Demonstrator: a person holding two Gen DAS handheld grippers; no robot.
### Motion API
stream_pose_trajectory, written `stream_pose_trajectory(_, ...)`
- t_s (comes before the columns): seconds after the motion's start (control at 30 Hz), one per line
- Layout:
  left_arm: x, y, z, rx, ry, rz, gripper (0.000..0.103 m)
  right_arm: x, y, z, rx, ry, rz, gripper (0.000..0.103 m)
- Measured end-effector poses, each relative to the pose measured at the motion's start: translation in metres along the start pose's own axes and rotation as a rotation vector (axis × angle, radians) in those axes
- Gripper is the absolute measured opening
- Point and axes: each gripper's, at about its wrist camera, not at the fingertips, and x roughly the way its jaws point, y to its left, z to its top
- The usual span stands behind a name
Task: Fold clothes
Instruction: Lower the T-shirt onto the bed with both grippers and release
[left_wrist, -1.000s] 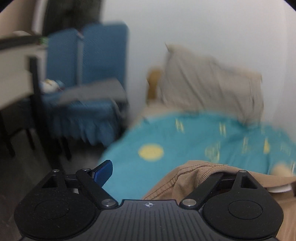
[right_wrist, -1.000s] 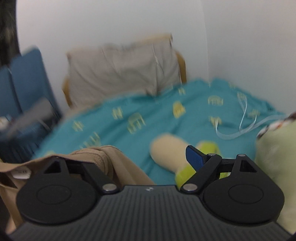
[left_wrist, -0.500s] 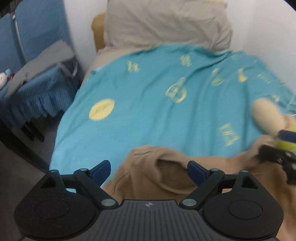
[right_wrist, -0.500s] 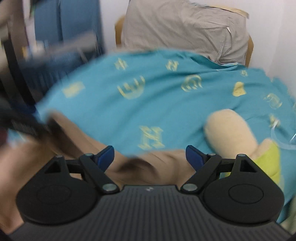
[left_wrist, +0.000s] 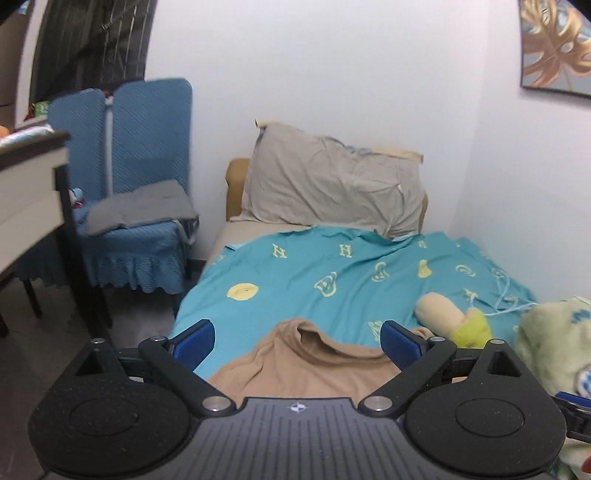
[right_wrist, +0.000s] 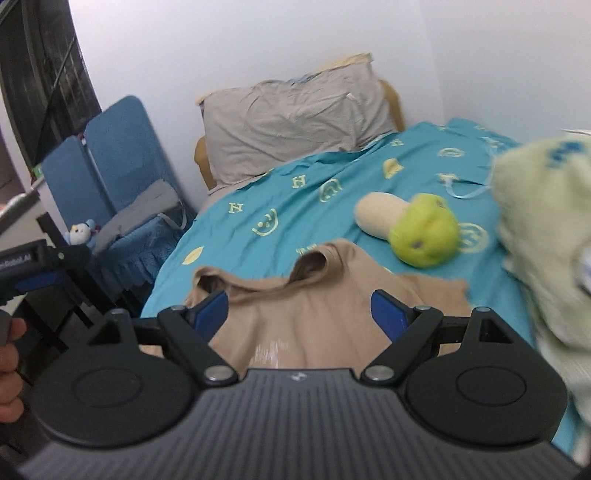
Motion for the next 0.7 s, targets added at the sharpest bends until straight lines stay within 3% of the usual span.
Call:
stream_pose_trajectory(0.13,-0.079,-0.005,-0.03,0.023,-0.085,0.023,0.098,-0.064,0.006,-0.027,-0.068,-0.049,0.016,0.086)
stream_pose_trajectory(0.3,-0.173,-0.02,-0.085,0.079,-0.237,0.022,0.098,-0.107,0.003,-0.05,-0.122,-0.104,0.021,0.086)
stream_pose_trajectory(0.4,-0.196,-0.023,-0.119,0.085,-0.254,0.031,0.098,-0.119,-0.001,-0.066,-0.132,-0.118,0.048,0.086)
stream_pose_trajectory(0.7,-0.19,-0.007,-0.207,0.052,-0.131,0.042,0.098,-0.133,-0.011,-0.079,-0.056,-0.15,0.079,0.086)
